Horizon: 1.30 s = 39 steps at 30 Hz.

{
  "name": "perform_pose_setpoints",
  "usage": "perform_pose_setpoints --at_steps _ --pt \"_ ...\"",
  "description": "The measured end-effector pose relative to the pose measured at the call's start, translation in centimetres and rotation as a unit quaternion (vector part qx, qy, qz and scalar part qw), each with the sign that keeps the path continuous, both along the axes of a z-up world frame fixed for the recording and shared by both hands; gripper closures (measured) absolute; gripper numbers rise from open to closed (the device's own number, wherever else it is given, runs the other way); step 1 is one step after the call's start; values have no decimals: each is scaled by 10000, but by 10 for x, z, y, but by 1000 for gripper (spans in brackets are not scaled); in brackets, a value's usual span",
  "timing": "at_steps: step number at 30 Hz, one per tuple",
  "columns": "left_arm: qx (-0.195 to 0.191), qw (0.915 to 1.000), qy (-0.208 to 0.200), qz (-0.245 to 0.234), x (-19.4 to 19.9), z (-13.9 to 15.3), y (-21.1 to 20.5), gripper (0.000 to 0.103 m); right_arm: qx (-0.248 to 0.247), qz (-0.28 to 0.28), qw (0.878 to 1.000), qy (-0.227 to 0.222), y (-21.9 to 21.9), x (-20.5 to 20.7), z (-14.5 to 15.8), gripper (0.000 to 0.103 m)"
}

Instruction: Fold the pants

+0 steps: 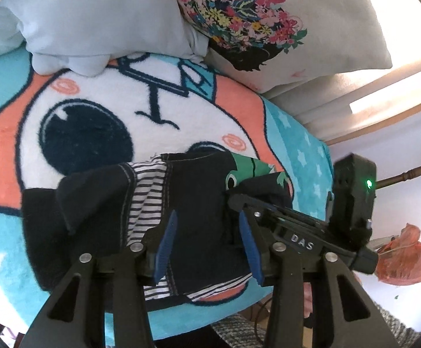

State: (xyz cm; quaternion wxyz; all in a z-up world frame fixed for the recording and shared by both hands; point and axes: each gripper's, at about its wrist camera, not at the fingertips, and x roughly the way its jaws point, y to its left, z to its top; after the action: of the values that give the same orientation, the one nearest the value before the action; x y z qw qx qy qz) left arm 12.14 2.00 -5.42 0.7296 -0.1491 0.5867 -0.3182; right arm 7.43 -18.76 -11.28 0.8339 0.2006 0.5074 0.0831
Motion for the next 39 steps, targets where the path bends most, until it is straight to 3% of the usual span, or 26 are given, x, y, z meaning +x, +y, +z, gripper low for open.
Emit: perform_pose_setpoints --at_steps 3,5,10,12,16,25,31,35,39 --pt "122 9997 -204 18 -3 8 7 58 162 83 9998 10 1 4 6 84" --pt "137 9995 -275 66 -3 11 14 56 415 3 9989 -215 -9 -4 26 83" --pt "165 9992 -263 258 1 10 32 56 166 -415 9977 -510 -26 -29 59 83" --pt "189 9990 -246 327 3 9 35 56 49 -418 9985 -353 -23 -30 49 83" --pt "248 9981 -315 472 6 13 45 56 189 -544 9976 394 -17 -24 -1 82" --pt "424 9914 -429 1164 11 18 103 56 838 -1181 9893 189 -34 -38 -15 81" --pt "642 9851 -364 1552 7 10 143 56 510 -1104 9918 387 -28 -30 -3 76" --pt "713 9818 -264 1739 1 1 166 56 280 -1137 9931 -35 -17 -40 30 75" --pt "735 9789 -158 1901 -5 -7 184 56 -39 -583 9978 -311 22 -37 54 62"
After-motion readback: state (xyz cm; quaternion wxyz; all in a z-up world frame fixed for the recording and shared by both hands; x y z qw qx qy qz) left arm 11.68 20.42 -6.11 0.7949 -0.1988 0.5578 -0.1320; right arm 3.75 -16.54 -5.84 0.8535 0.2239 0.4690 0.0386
